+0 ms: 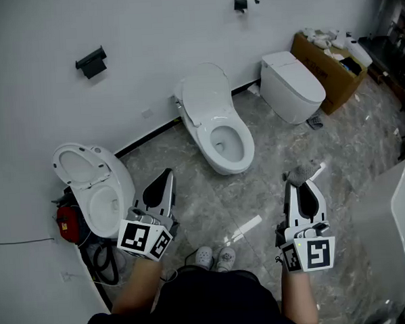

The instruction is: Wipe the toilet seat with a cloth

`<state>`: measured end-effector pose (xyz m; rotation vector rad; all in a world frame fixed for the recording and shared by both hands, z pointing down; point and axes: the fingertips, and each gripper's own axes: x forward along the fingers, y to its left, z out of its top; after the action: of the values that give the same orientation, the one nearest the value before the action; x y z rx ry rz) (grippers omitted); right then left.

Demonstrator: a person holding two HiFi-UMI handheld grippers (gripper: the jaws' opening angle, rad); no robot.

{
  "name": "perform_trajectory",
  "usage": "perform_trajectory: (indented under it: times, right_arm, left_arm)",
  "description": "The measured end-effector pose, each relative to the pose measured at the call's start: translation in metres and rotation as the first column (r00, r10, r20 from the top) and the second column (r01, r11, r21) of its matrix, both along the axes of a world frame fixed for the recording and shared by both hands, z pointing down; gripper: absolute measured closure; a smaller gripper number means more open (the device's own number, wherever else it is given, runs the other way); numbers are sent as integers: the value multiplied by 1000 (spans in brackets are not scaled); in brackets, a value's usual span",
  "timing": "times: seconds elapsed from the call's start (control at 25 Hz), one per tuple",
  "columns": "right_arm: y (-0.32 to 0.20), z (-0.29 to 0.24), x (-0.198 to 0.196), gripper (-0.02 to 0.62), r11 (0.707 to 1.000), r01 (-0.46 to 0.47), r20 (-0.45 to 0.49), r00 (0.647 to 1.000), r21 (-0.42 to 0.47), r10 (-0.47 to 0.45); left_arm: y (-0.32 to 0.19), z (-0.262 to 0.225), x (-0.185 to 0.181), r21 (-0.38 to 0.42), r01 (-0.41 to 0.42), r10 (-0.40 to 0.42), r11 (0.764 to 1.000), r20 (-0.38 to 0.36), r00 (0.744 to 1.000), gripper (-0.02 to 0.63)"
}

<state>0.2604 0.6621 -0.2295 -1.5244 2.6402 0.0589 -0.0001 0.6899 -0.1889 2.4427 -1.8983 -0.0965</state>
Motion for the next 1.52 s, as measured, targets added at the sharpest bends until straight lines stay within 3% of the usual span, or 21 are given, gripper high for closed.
perform_trajectory:
  times: [0.32,0.6,0.92,1.2,1.52]
  right_arm:
    - [-19,2,11,541,999,45,67,997,3,-45]
    - [-57,16,-12,540,996,80,77,994,-29,-77]
    - [-154,25,-66,541,999,44,62,997,-24,-42]
    - [-251,4,-127,540,1000,-22,82,996,11,22]
    - [-317,15,-154,540,997,-74,71,995,-26,75]
  left_arm:
    - [-20,1,15,17,6,-6,1000,11,1000,594]
    - [-58,14,-5,4,28,-28,1000,7,1000,594]
    - [-170,35,-52,-1,-28,28,1000,-12,1000,594]
    - [-287,17,-103,25,-123,122,992,4,992,594]
    - [-372,29,-121,-7,-193,192,981,-19,981,594]
